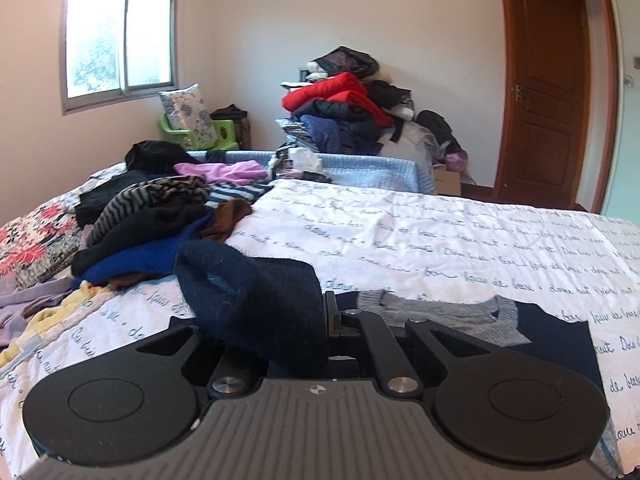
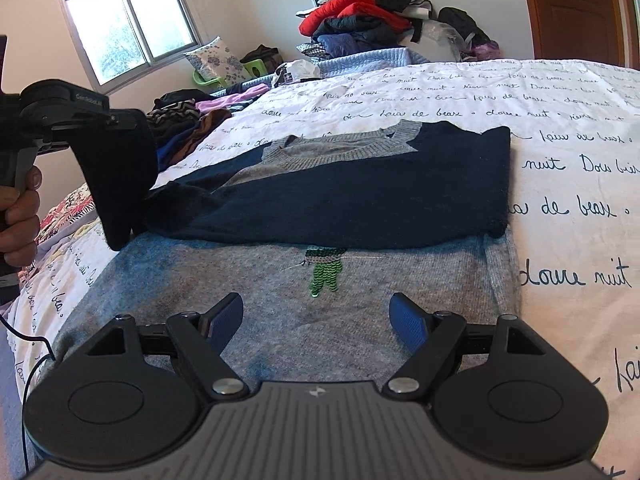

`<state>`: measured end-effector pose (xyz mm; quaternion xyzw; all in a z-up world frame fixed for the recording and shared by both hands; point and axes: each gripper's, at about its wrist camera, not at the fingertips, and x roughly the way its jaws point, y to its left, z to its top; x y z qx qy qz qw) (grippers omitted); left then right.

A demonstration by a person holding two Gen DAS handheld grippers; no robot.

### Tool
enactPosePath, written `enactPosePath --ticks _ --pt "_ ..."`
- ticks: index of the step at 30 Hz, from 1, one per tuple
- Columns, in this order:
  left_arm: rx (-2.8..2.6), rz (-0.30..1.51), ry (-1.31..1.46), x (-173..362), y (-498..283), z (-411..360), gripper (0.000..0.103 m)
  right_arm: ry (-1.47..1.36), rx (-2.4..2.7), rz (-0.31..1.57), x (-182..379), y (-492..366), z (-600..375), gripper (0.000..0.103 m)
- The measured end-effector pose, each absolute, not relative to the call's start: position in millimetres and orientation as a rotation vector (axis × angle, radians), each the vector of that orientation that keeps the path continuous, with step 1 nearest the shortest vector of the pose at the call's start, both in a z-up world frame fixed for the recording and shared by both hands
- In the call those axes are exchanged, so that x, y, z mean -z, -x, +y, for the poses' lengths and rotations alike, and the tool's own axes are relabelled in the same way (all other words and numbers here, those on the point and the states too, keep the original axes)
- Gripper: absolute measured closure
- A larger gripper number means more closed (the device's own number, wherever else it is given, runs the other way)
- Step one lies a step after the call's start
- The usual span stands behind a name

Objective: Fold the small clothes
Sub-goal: 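Fold the held sleeve across the sweater chest with the left tool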

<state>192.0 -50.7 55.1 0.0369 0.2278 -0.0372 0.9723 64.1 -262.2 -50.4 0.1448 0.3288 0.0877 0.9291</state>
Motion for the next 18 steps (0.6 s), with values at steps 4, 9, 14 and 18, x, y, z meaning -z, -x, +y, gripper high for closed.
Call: enactPosePath --ticks 4,9,14,18 --pt "0.126 0.477 -0.094 -47.5 -193.2 -74.4 0.095 -0.297 -0.175 0.672 50.5 -62.0 -265.0 0.022" --pt "0.197 0.5 -0.141 -33.3 -189.9 -106.4 0.095 -0.303 -0.162 0.674 51.4 -60.0 -269.9 0.022" --pt "0.271 0.517 -0.167 -21.8 -182.4 -132.7 0.095 -0.304 -0.154 0.673 52.1 -59.2 -273.0 0.022" --pt "0.305 0.523 -0.192 -12.8 -178.2 -152.3 0.095 -0.305 -0.147 0.671 52.7 -57.1 -275.0 0.022"
